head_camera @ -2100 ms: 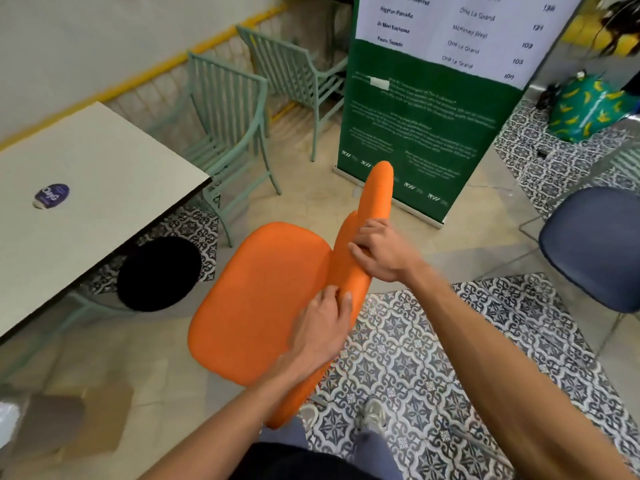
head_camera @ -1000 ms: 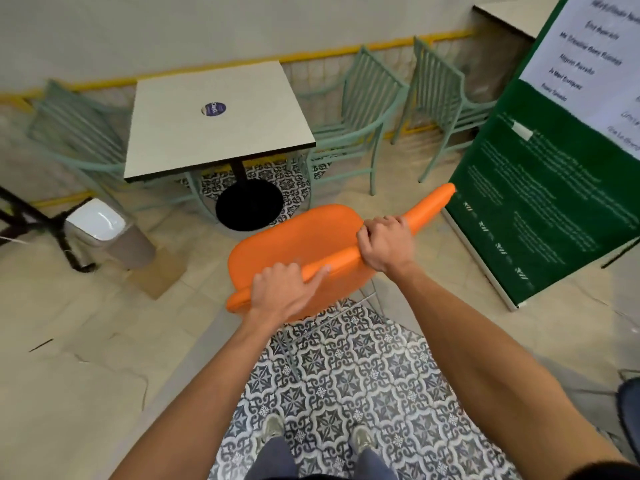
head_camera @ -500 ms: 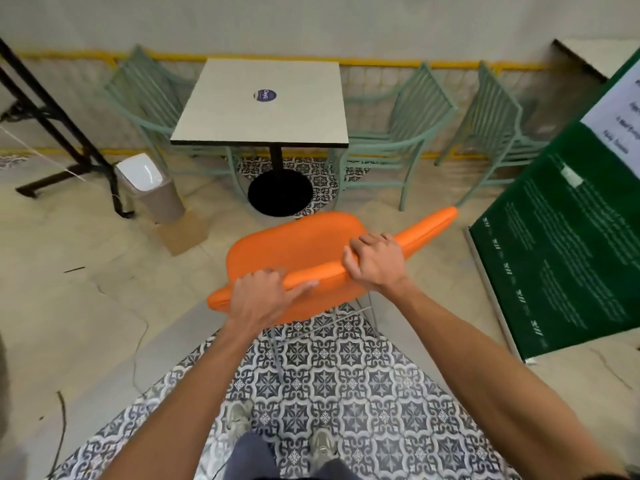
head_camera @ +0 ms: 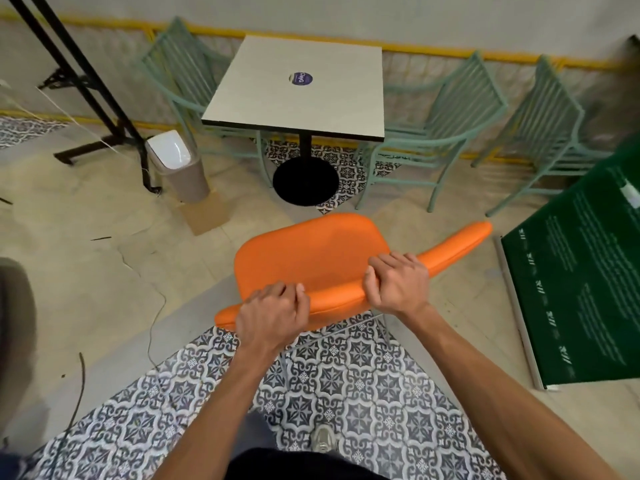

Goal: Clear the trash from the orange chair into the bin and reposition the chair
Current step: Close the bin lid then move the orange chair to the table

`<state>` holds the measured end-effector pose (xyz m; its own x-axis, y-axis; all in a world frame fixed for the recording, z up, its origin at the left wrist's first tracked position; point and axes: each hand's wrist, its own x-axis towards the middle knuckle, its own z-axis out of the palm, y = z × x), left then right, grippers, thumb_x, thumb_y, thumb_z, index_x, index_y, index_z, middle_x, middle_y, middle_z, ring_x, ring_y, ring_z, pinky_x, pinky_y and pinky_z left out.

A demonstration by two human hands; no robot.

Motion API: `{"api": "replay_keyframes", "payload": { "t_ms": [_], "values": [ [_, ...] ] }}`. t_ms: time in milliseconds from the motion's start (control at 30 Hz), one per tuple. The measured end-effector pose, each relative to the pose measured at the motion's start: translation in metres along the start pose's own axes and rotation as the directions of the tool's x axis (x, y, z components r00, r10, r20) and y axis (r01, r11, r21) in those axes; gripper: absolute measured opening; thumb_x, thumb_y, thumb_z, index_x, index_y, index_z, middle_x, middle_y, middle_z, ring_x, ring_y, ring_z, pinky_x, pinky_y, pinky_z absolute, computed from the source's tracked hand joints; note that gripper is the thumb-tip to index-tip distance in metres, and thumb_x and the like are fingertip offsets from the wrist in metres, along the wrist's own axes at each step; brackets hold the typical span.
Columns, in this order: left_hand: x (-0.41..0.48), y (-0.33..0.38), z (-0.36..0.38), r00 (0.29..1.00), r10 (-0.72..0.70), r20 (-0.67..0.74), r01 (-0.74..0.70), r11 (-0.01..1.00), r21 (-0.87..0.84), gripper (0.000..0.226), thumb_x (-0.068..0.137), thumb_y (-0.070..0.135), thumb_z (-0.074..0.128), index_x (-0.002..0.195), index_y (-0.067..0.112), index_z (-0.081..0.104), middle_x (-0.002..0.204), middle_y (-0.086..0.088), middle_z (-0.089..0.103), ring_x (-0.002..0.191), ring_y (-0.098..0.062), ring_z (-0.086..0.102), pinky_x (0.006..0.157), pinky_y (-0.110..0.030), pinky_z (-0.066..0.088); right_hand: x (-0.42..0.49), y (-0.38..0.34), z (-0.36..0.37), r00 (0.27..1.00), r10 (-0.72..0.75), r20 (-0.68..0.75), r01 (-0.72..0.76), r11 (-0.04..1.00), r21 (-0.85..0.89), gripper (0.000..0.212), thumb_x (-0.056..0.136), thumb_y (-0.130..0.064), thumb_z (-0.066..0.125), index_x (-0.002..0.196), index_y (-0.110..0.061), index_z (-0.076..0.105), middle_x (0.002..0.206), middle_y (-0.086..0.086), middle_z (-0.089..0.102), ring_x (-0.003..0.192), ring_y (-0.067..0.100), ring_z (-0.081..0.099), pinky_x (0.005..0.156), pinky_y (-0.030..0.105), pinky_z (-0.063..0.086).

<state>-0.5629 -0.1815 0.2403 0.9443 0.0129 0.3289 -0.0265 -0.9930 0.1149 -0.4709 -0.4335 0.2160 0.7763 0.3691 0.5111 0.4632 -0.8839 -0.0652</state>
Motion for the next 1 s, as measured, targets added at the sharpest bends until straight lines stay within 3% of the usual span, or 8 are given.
{"api": "replay_keyframes", "payload": {
  "t_ms": [167, 267, 567, 800, 1000],
  "values": [
    [0.038, -0.041, 0.008, 0.998, -0.004, -0.059, 0.005, 1.000, 0.003, 0.041, 0.098, 0.030, 0.049, 0.062, 0.015, 0.063, 0.060, -0.002, 0.062, 0.046, -0.023, 0.055, 0.049, -0.029, 0.044, 0.034, -0.026, 0.020, 0.999, 0.050, 0.022, -0.049, 0.998, -0.032, 0.033, 0.096, -0.039, 0.050, 0.073, -0.022, 0.067, 0.069, -0.003, 0.066, 0.063, 0.021, 0.061, 0.063, 0.036, 0.040],
    [0.065, -0.073, 0.017, 0.994, -0.001, -0.111, 0.003, 1.000, 0.018, 0.042, 0.098, 0.029, 0.050, 0.060, 0.015, 0.062, 0.057, -0.002, 0.060, 0.043, -0.023, 0.052, 0.048, -0.026, 0.036, 0.062, -0.045, 0.037, 0.995, 0.099, 0.023, -0.098, 0.994, -0.048, 0.032, 0.094, -0.039, 0.054, 0.070, -0.022, 0.067, 0.069, -0.002, 0.067, 0.063, 0.021, 0.061, 0.061, 0.036, 0.039],
    [0.131, -0.141, 0.045, 0.980, 0.046, -0.193, -0.039, 0.998, 0.041, 0.036, 0.095, 0.026, 0.054, 0.062, 0.015, 0.062, 0.059, -0.002, 0.058, 0.046, -0.028, 0.054, 0.047, -0.030, 0.038, 0.132, -0.071, 0.077, 0.993, 0.116, -0.023, -0.117, 0.992, -0.037, 0.026, 0.089, -0.032, 0.059, 0.067, -0.021, 0.064, 0.066, -0.001, 0.064, 0.062, 0.022, 0.060, 0.059, 0.035, 0.035],
    [0.206, -0.190, 0.068, 0.961, 0.136, -0.242, -0.134, 0.991, 0.026, 0.041, 0.099, 0.027, 0.050, 0.062, 0.015, 0.062, 0.059, -0.004, 0.060, 0.049, -0.029, 0.057, 0.056, -0.034, 0.042, 0.193, -0.079, 0.117, 0.985, 0.129, -0.112, -0.134, 0.990, -0.038, 0.030, 0.091, -0.029, 0.054, 0.063, -0.020, 0.058, 0.060, 0.000, 0.057, 0.053, 0.023, 0.054, 0.054, 0.034, 0.034],
    [0.276, -0.208, 0.084, 0.938, 0.217, -0.270, -0.222, 0.975, 0.012, 0.041, 0.099, 0.025, 0.053, 0.060, 0.015, 0.060, 0.057, -0.004, 0.059, 0.048, -0.028, 0.058, 0.054, -0.032, 0.041, 0.254, -0.066, 0.153, 0.966, 0.182, -0.184, -0.198, 0.978, -0.072, 0.037, 0.097, -0.031, 0.048, 0.063, -0.020, 0.061, 0.057, -0.001, 0.057, 0.047, 0.022, 0.052, 0.054, 0.029, 0.027]
  ]
}}
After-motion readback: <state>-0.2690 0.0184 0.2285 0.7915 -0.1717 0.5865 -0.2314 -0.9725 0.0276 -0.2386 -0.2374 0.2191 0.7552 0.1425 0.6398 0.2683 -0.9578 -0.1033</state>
